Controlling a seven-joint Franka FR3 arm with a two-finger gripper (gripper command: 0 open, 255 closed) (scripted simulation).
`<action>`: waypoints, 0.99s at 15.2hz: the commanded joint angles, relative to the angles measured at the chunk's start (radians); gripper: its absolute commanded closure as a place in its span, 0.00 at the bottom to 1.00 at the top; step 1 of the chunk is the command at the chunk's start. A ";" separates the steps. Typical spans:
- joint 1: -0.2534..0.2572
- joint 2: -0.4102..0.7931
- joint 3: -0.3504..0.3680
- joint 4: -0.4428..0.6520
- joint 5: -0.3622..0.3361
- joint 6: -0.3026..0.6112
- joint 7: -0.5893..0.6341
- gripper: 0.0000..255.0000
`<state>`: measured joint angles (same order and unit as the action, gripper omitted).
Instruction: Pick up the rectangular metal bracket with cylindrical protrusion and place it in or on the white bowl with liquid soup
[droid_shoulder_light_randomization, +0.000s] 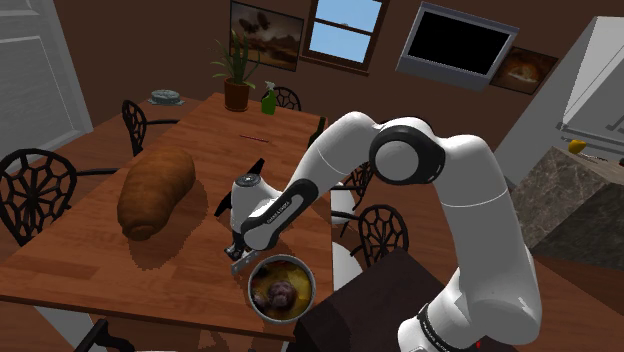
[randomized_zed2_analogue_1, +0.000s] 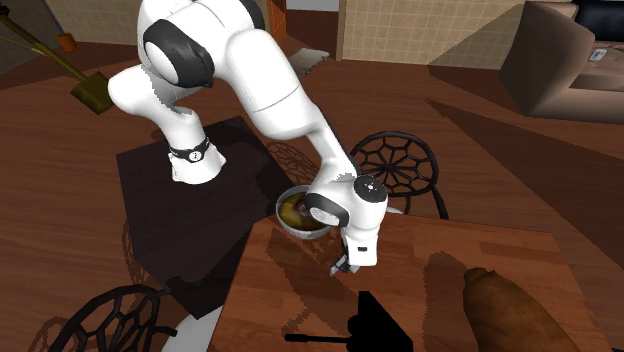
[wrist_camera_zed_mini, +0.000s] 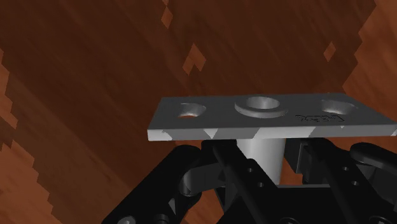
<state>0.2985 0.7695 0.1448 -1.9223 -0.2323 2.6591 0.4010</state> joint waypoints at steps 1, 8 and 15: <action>0.000 0.000 0.000 0.000 0.000 0.000 0.000 1.00; -0.011 -0.062 0.014 -0.026 0.011 -0.037 -0.007 1.00; -0.026 -0.146 0.034 -0.053 0.029 -0.093 -0.020 1.00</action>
<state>0.2740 0.6345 0.1760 -1.9733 -0.2062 2.5748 0.3824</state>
